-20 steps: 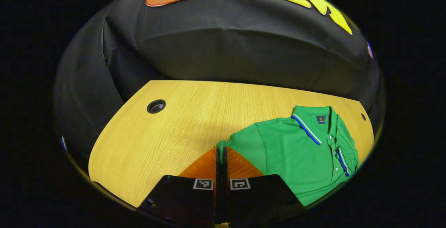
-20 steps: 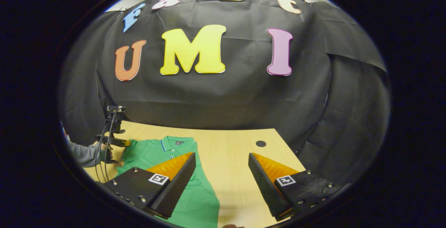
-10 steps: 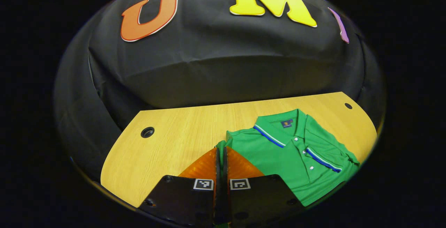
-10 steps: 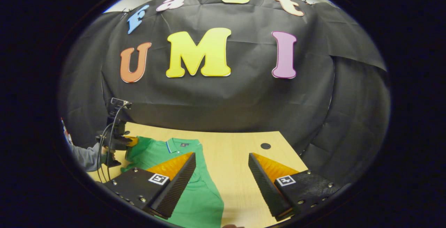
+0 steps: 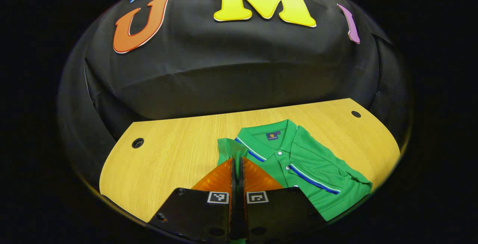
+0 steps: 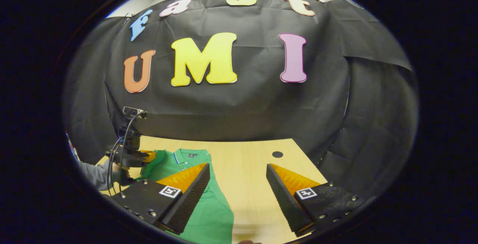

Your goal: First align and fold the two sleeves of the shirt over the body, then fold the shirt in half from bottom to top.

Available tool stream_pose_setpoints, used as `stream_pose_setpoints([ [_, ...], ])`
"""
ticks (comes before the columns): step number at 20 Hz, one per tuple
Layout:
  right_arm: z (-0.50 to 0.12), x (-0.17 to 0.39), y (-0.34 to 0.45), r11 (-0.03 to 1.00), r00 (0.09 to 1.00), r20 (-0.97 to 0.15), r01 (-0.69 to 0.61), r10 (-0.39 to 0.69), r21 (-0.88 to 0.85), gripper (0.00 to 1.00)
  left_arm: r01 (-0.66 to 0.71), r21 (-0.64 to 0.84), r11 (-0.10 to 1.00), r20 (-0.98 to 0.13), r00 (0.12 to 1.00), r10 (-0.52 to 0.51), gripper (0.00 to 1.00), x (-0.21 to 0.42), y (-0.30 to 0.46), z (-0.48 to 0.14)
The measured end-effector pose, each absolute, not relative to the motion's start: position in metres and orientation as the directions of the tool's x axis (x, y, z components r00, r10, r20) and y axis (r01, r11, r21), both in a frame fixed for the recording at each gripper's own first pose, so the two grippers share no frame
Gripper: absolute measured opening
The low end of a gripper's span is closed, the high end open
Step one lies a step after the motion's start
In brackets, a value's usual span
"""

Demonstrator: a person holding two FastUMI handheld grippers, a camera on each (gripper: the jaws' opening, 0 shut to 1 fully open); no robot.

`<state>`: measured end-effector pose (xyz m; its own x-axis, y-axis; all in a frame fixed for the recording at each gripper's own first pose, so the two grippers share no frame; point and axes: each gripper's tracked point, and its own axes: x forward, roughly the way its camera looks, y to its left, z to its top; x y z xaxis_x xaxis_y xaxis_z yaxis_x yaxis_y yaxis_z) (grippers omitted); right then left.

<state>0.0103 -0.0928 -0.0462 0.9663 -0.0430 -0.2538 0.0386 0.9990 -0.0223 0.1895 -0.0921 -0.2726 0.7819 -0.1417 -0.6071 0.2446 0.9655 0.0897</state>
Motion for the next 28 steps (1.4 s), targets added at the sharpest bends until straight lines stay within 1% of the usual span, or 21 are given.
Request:
stream_pose_setpoints([
  [4,-0.048,0.005,-0.105,0.998,0.965,-0.256,0.057,-0.056,-0.005,0.96,0.246,0.075,0.966,-0.622,0.769,-0.148,0.03,0.182,-0.114,-0.279],
  [7,-0.047,0.002,-0.110,0.998,0.966,-0.253,0.062,-0.062,-0.006,0.96,0.280,0.047,0.959,-0.648,0.739,-0.185,0.03,0.174,-0.133,-0.290],
  [9,-0.046,0.002,-0.112,0.998,0.966,-0.250,0.063,-0.062,-0.005,0.96,0.300,0.089,0.950,-0.647,0.742,-0.174,0.08,0.170,-0.134,-0.291],
  [12,-0.045,0.001,-0.113,0.998,0.967,-0.246,0.061,-0.059,-0.001,0.96,0.278,0.115,0.954,-0.607,0.780,-0.154,0.87,0.174,-0.133,-0.288],
  [16,-0.052,0.001,-0.109,0.999,0.965,-0.261,0.041,-0.038,0.004,0.95,0.282,0.092,0.955,-0.572,0.800,-0.181,0.88,0.174,-0.138,-0.274],
  [18,-0.055,0.002,-0.105,1.000,0.965,-0.261,0.024,-0.022,0.007,0.96,0.314,0.043,0.948,-0.554,0.798,-0.239,0.88,0.167,-0.144,-0.264],
  [19,-0.058,0.003,-0.102,1.000,0.964,-0.264,0.016,-0.013,0.011,0.95,0.317,0.032,0.948,-0.550,0.798,-0.248,0.88,0.164,-0.143,-0.258],
  [21,-0.062,0.000,-0.096,1.000,0.963,-0.269,0.010,-0.004,0.021,0.96,0.300,0.072,0.951,-0.527,0.821,-0.219,0.93,0.154,-0.129,-0.245],
  [22,-0.062,-0.003,-0.092,1.000,0.964,-0.267,0.007,-0.001,0.021,0.96,0.295,0.086,0.952,-0.501,0.838,-0.215,1.00,0.152,-0.123,-0.236],
  [25,-0.068,-0.017,-0.085,1.000,0.965,-0.261,0.011,-0.008,0.009,0.96,0.274,0.086,0.958,-0.447,0.870,-0.209,1.00,0.134,-0.110,-0.212],
  [28,-0.076,-0.037,-0.070,1.000,0.964,-0.267,0.006,-0.005,0.001,0.96,0.258,0.075,0.963,-0.398,0.894,-0.208,1.00,0.102,-0.088,-0.184],
])
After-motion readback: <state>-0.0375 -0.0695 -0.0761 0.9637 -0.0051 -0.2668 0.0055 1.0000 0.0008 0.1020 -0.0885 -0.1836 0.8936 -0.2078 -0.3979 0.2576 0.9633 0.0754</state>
